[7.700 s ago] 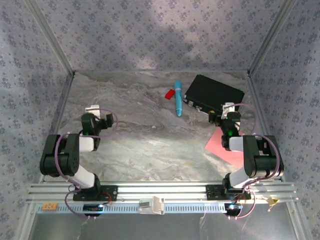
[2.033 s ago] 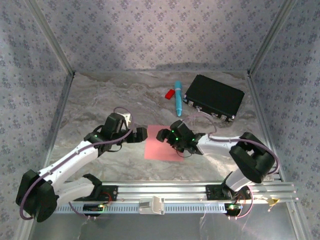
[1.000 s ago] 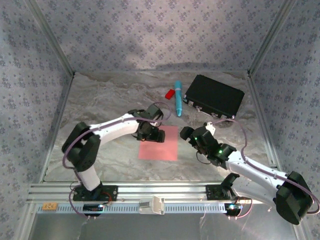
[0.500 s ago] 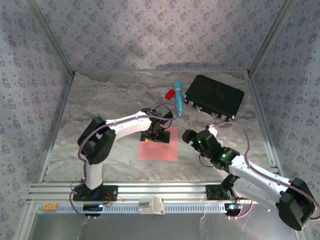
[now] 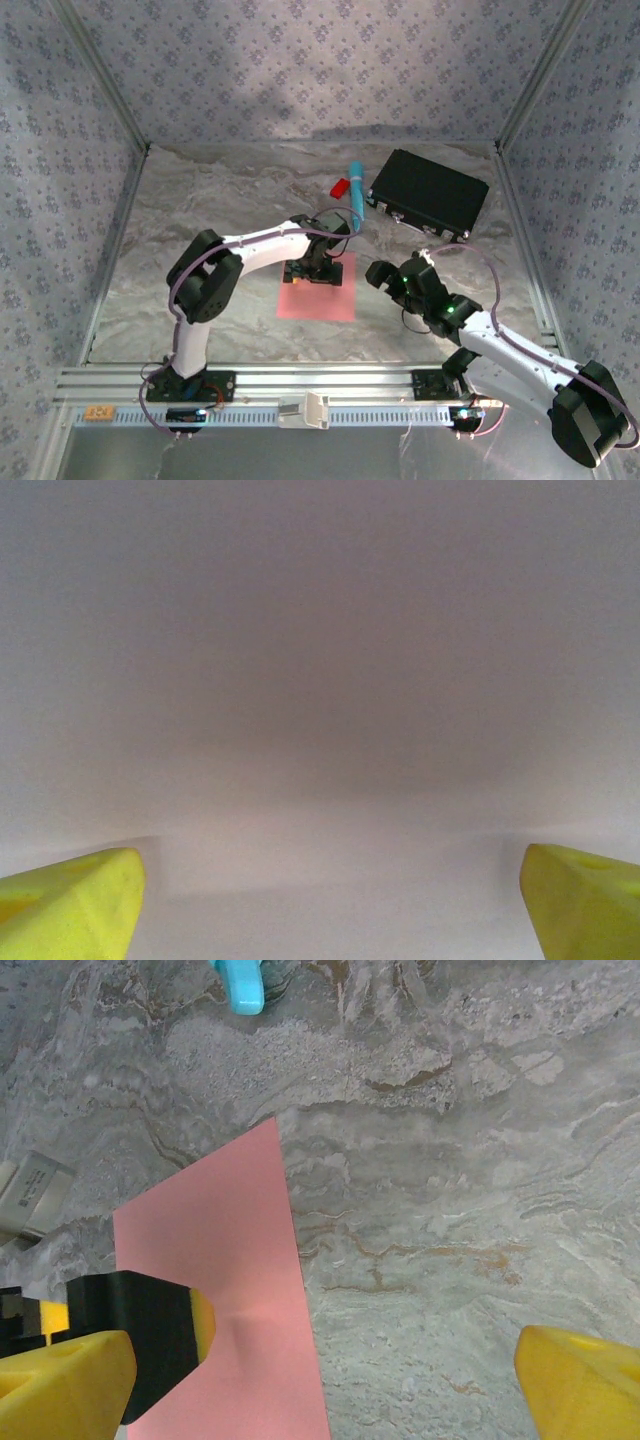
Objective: Fold a paper plane with a square sheet of paper (pick it up from the middle)
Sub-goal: First fold the square sheet of paper in half at the center of the table.
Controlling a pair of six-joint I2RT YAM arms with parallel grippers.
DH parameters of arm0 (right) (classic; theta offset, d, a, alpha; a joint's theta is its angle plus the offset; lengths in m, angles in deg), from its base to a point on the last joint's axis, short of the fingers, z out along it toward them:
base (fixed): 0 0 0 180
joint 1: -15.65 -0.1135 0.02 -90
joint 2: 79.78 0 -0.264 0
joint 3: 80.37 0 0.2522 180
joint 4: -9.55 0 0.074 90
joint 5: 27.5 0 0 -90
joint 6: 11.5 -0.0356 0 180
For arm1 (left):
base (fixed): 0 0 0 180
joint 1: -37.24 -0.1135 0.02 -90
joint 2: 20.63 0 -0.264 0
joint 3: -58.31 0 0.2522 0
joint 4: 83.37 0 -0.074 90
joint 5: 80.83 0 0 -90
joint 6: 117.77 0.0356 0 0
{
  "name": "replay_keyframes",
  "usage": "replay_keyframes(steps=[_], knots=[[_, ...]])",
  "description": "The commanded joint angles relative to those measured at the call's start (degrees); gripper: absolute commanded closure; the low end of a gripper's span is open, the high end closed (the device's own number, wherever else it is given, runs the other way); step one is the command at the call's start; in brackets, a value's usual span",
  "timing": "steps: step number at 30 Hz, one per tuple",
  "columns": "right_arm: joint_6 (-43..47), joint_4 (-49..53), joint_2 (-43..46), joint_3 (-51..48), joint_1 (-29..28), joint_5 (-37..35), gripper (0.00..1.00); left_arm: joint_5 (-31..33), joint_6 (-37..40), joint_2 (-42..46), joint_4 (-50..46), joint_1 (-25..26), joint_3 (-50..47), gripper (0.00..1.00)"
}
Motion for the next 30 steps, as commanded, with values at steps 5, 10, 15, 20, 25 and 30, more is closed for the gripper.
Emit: replay_keyframes(steps=[5,10,15,20,25,30], knots=[[1.77,-0.96,0.12,-0.85,0.70,2.73,0.01,0.96,-0.33,-2.06,-2.32,0.29,2.28,0.01],[1.95,-0.78,0.15,-1.25,1.06,3.21,0.01,0.98,-0.20,-2.31,-2.46,0.36,3.03,0.00],[2.09,-0.95,0.13,-1.44,1.38,3.54,0.01,0.90,0.02,-2.37,-2.26,0.41,3.34,0.00],[1.86,-0.86,0.13,-1.70,1.49,3.52,0.01,0.70,-0.02,-3.37,-2.18,0.44,3.49,0.00],[2.14,-1.25,0.28,-1.81,1.57,3.55,0.01,0.11,-0.24,-4.41,-0.47,0.41,1.90,0.00],[2.13,-0.88,1.39,-2.06,1.66,3.22,0.01,-0.53,-0.74,-5.22,0.82,0.34,-0.77,0.01]])
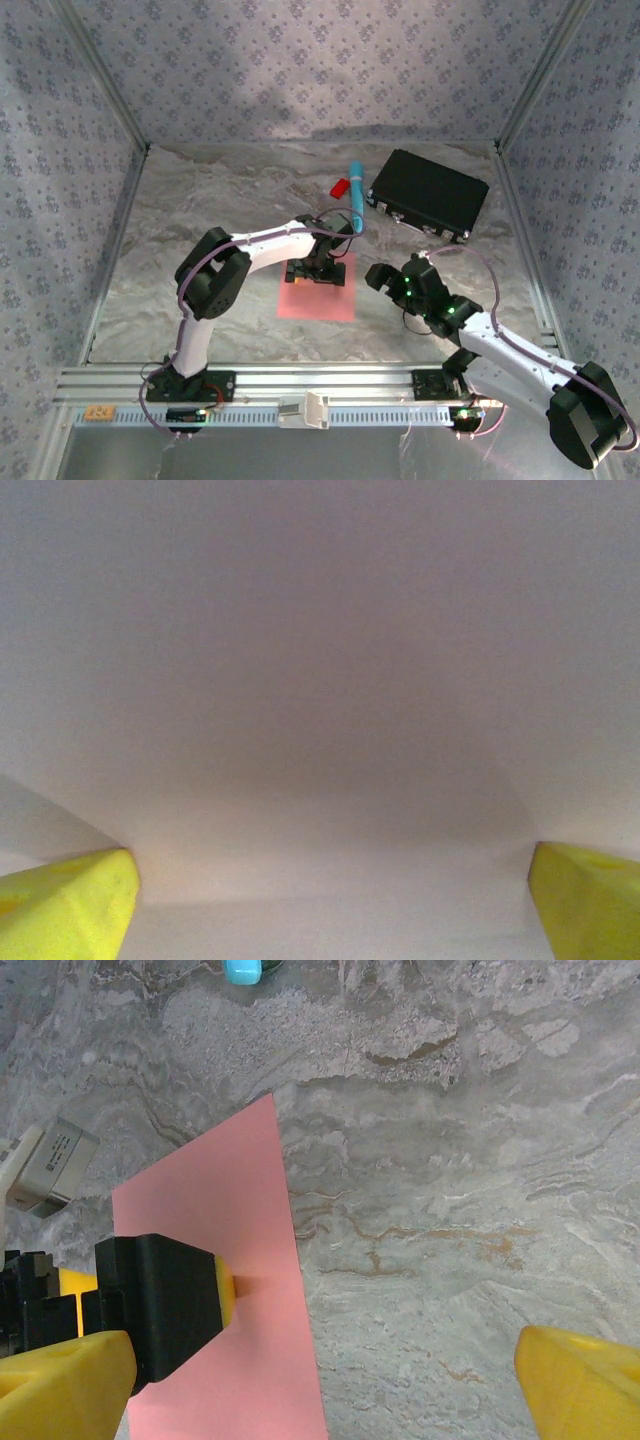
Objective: Fold a paper plane with a square sheet of paper (pick it up from the middle)
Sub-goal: First fold the square sheet of paper in half at the center of the table.
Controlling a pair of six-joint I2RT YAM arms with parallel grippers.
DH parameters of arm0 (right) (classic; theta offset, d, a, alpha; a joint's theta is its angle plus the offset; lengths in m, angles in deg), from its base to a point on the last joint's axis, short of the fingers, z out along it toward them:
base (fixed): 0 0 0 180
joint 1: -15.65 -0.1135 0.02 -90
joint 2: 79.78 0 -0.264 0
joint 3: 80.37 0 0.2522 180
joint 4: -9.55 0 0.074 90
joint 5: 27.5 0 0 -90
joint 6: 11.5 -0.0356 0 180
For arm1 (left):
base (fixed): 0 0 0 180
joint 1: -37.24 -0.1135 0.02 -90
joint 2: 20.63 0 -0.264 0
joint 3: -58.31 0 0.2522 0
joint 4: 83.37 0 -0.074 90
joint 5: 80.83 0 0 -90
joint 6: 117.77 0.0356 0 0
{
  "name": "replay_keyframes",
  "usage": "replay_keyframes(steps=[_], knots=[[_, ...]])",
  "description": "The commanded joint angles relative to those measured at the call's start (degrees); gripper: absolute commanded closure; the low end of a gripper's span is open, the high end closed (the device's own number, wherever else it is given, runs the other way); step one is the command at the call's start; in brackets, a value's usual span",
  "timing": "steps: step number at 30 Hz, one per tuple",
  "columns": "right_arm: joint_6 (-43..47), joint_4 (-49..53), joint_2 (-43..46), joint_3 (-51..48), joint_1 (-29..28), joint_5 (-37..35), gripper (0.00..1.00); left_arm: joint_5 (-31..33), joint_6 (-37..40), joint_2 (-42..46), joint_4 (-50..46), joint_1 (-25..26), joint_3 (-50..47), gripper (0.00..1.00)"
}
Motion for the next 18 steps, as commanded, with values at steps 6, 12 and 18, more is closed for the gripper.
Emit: replay_keyframes(steps=[6,12,18], knots=[[1.19,-0.31,3.24,-1.26,0.19,-0.80,0.01,-1.77,-0.35,-1.71,2.00,0.36,-4.13,0.03],[0.70,-1.63,6.57,-2.76,-0.20,-1.63,0.01,-2.08,-0.26,-1.38,2.58,0.32,-4.29,0.04],[2.51,1.41,6.50,-0.66,-0.74,-1.76,0.01,-2.62,-0.07,-1.10,2.63,0.36,-4.00,0.06]])
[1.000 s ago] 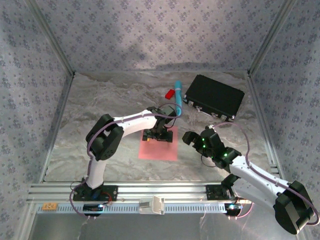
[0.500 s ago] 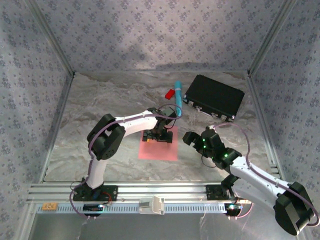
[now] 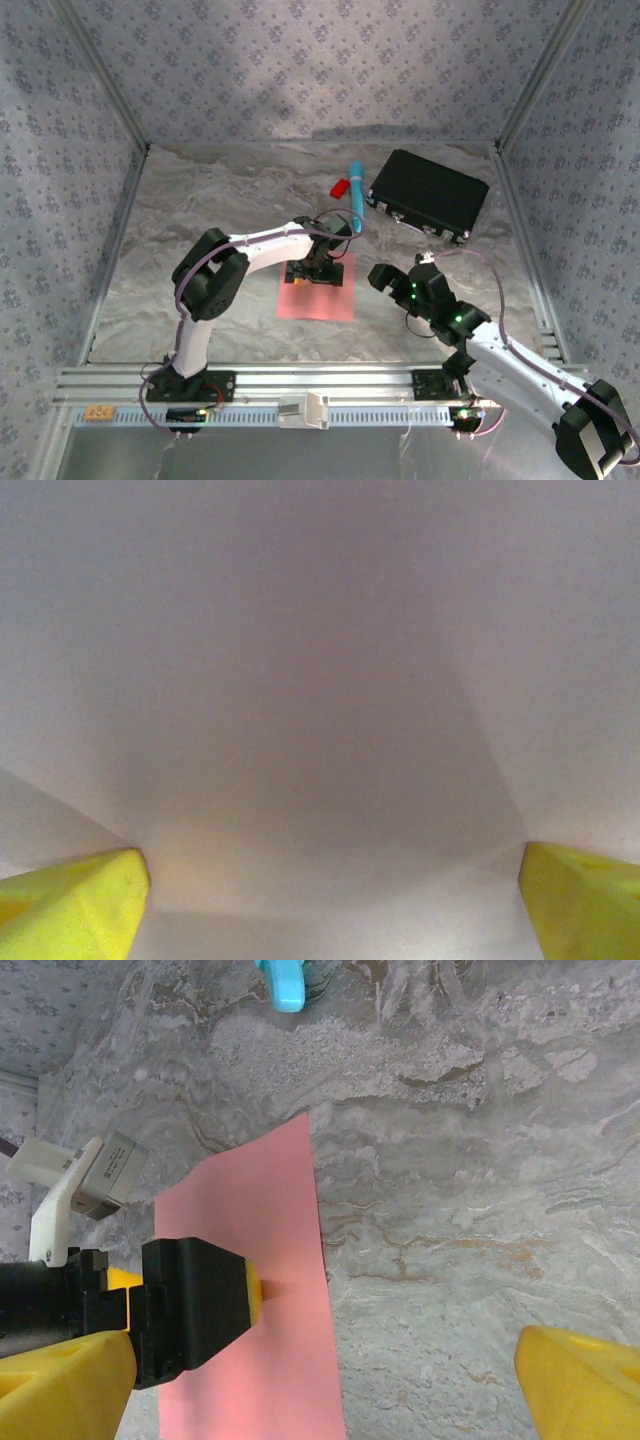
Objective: Fold a paper plane with a square sheet of paper (pick it up from the middle)
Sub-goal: First fold the square sheet of paper in half at the center of the table.
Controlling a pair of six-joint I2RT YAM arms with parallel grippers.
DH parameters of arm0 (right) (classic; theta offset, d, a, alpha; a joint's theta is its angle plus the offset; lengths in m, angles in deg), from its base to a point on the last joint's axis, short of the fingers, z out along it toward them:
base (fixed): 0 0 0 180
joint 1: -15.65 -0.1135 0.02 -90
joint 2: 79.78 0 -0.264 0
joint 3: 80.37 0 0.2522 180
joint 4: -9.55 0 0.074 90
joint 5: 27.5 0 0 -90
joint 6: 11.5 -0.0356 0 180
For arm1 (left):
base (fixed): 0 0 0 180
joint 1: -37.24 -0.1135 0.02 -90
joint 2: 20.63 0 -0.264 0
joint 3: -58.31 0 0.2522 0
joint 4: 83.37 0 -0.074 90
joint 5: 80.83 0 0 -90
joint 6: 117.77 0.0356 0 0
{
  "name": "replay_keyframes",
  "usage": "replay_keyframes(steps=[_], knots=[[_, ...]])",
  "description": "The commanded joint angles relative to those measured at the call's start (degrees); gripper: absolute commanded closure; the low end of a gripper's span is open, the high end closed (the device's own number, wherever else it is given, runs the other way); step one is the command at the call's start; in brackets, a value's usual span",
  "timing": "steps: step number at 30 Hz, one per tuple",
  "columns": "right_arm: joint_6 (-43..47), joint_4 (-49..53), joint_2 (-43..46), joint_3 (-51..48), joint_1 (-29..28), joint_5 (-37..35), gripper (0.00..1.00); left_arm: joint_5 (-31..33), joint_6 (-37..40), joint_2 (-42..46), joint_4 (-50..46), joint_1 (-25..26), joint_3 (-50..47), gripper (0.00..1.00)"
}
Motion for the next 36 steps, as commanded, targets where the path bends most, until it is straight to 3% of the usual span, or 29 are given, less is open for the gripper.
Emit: replay_keyframes(steps=[1,8,11,16,23,26,29,31,36], knots=[[1.83,2.17,0.12,1.72,-0.61,-1.53,0.01,-2.88,-0.07,-1.93,1.06,0.39,-2.22,0.06],[-1.90,6.54,-1.17,3.38,-1.13,-6.33,0.01,-1.27,1.52,2.77,3.45,0.74,-3.91,0.18],[-2.16,12.21,-1.29,5.67,-0.39,-9.07,0.01,-0.77,2.09,5.94,5.88,0.74,-5.86,0.30],[-1.82,13.08,-0.91,6.35,0.71,-9.26,0.01,-0.21,2.07,11.01,10.16,0.74,-9.18,0.53],[8.88,12.12,3.17,9.05,3.78,-2.99,0.01,1.01,1.80,20.58,16.17,0.35,-14.43,0.60],[11.61,14.67,3.74,11.13,6.08,-2.24,0.01,-5.02,0.29,25.51,23.70,-1.40,-18.62,0.61],[9.85,18.78,3.35,12.35,8.45,-3.96,0.01,-18.82,-3.21,29.32,38.44,-4.66,-25.31,0.61],[8.43,19.79,3.58,11.99,10.33,-3.43,0.01,-23.47,-6.28,31.17,45.46,-6.20,-28.65,0.59],[9.84,9.94,3.85,7.79,14.14,7.88,0.04,-31.75,-7.60,31.91,56.85,-8.06,-33.21,0.58]])
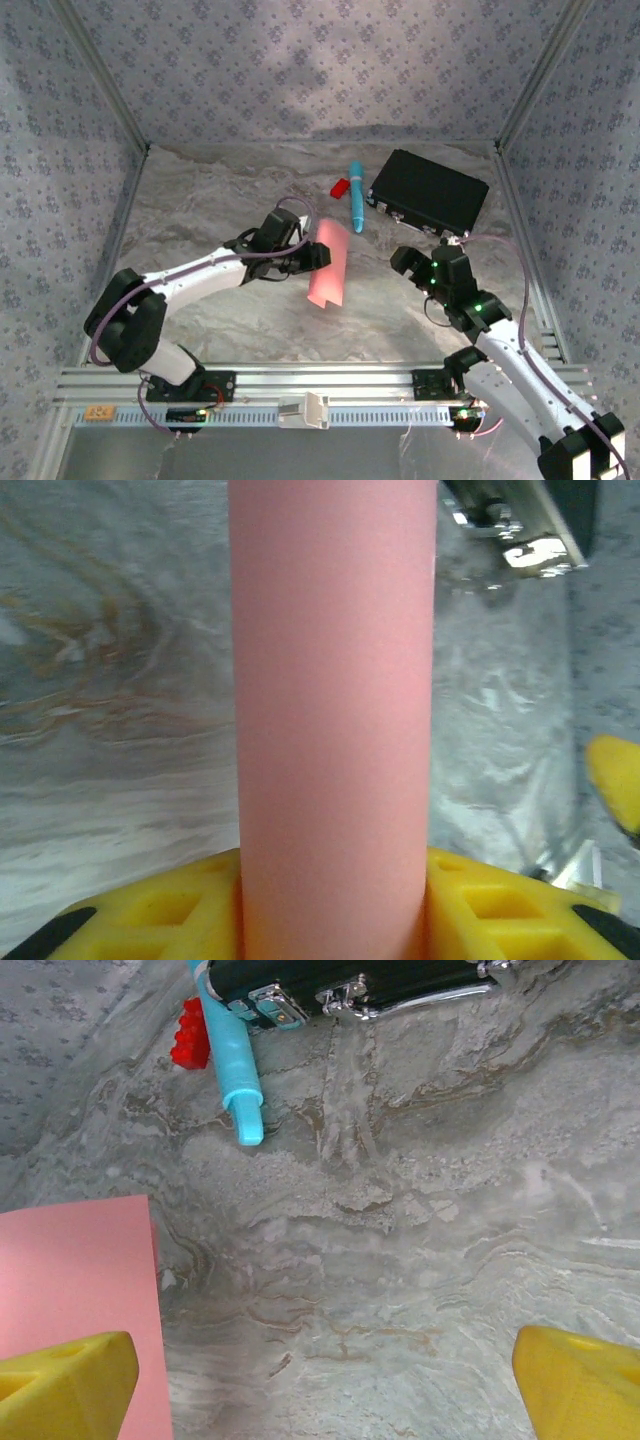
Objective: Fold a paper plane with a square sheet of paper (pick it up from the middle)
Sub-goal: First fold the square sheet of paper in half at the center of the table.
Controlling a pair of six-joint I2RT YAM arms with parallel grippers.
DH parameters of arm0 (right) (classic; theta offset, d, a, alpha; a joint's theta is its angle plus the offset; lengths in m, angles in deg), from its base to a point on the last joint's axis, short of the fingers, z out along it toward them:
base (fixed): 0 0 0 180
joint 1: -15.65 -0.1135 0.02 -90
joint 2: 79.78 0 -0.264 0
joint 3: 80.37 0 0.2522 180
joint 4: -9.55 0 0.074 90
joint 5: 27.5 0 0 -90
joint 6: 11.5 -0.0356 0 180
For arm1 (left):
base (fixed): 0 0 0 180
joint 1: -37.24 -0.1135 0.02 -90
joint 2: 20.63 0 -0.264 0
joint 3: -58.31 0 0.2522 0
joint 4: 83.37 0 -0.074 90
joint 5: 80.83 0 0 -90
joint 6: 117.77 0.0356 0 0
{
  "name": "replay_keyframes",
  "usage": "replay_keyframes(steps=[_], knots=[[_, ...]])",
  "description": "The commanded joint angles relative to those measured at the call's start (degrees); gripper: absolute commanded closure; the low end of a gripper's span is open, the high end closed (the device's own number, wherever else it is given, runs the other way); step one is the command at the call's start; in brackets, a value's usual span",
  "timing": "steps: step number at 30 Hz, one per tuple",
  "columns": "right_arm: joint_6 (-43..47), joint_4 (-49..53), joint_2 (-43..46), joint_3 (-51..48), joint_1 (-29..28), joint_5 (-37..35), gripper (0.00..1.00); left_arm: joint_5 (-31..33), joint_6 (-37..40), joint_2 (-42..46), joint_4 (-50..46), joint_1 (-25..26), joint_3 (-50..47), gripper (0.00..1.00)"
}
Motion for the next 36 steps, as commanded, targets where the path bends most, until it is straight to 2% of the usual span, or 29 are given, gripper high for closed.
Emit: replay_keyframes(steps=[1,4,8,15,28,36], knots=[[0.27,-5.39,0.36,-2.87,1.47,7.62,0.05,-10.89,-3.50,1.12,16.13,-0.68,-3.31,0.57],[-0.59,-8.64,0.13,-4.49,1.84,9.11,0.08,-11.50,-8.01,-0.25,23.47,-1.16,-7.27,0.57],[1.30,-12.46,-0.42,-4.99,1.85,13.67,0.10,-11.65,-11.90,-3.14,28.13,-1.25,-9.42,0.56],[2.16,-11.86,-4.10,-3.50,1.71,17.78,0.12,-11.05,-18.25,-8.97,35.37,-1.23,-10.90,0.57],[-2.02,-12.45,-9.91,-4.35,0.85,18.02,0.12,-7.84,-20.42,-13.92,34.43,-1.89,-10.36,0.57],[-2.90,-14.03,-11.28,-4.76,-1.03,17.09,0.12,-4.81,-20.39,-13.59,32.89,-1.69,-12.64,0.57]])
